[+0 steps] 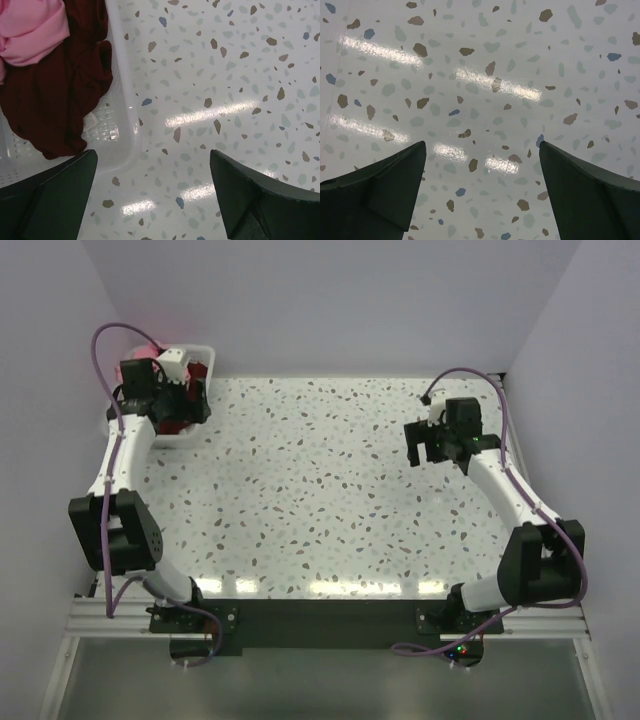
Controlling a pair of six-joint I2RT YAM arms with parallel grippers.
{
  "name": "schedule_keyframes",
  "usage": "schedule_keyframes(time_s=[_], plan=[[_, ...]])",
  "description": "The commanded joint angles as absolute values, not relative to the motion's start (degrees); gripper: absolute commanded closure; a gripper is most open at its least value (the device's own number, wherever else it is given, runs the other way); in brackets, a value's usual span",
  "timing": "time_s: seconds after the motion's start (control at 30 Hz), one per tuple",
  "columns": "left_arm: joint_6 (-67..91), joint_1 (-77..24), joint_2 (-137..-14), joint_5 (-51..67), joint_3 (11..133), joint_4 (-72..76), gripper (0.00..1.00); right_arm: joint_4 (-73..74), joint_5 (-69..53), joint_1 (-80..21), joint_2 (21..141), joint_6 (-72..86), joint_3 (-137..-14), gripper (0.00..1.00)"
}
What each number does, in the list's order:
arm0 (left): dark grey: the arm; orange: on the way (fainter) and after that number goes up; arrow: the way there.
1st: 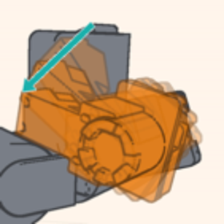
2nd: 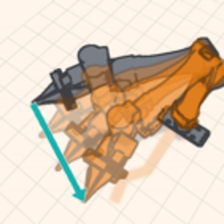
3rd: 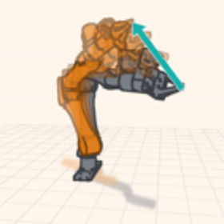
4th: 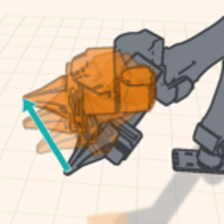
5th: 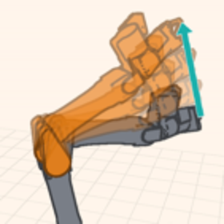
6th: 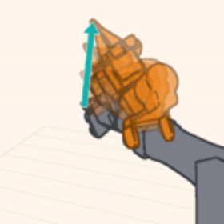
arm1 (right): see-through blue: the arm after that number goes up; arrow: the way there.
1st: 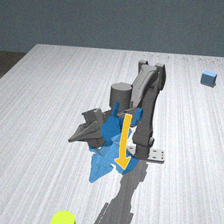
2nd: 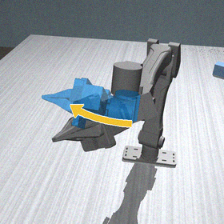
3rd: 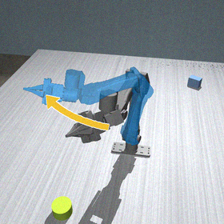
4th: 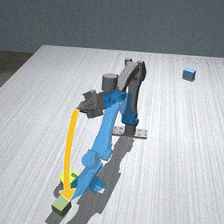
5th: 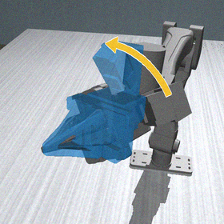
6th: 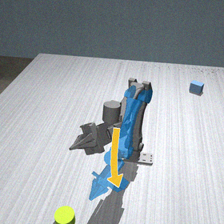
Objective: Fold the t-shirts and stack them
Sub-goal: Grab the tshirt from the pile
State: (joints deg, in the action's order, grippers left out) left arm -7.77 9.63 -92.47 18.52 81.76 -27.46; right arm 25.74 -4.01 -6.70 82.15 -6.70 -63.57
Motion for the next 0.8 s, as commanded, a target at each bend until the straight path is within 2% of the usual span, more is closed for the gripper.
schedule_keyframes(time_s=[0.0,0.1,0.2,0.3,0.37,0.43,0.53,0.77], plan=[[-6.33,10.46,-94.83,14.59,87.61,-25.31,0.0,24.52,-4.66,-6.77,82.53,-7.47,-64.69,0.01],[-4.93,11.95,-102.88,12.92,96.74,-26.71,0.0,24.96,-4.31,-6.77,83.41,-7.73,-64.86,0.01],[-3.43,12.48,-110.45,8.63,110.61,-30.13,0.0,26.45,-4.48,-6.68,84.81,-7.91,-65.65,0.01],[-2.2,12.74,-126.15,2.04,128.63,-34.62,0.0,27.86,-4.75,-6.68,86.13,-7.3,-66.88,0.01],[-1.85,12.66,-130.85,0.18,137.41,-33.68,0.0,28.04,-4.92,-6.68,86.39,-7.03,-67.23,0.01],[-2.72,12.83,-133.24,-2.19,137.12,-29.29,0.0,28.3,-5.8,-6.77,86.31,-6.86,-67.5,0.01],[-3.69,12.83,-132.62,-3.86,127.73,-16.9,0.0,28.13,-6.15,-6.68,86.48,-6.94,-67.5,0.02],[-4.39,13.01,-141.23,-8.35,132.19,-11.87,0.0,30.76,-5.36,-6.68,90.7,-8.0,-70.13,0.01]])
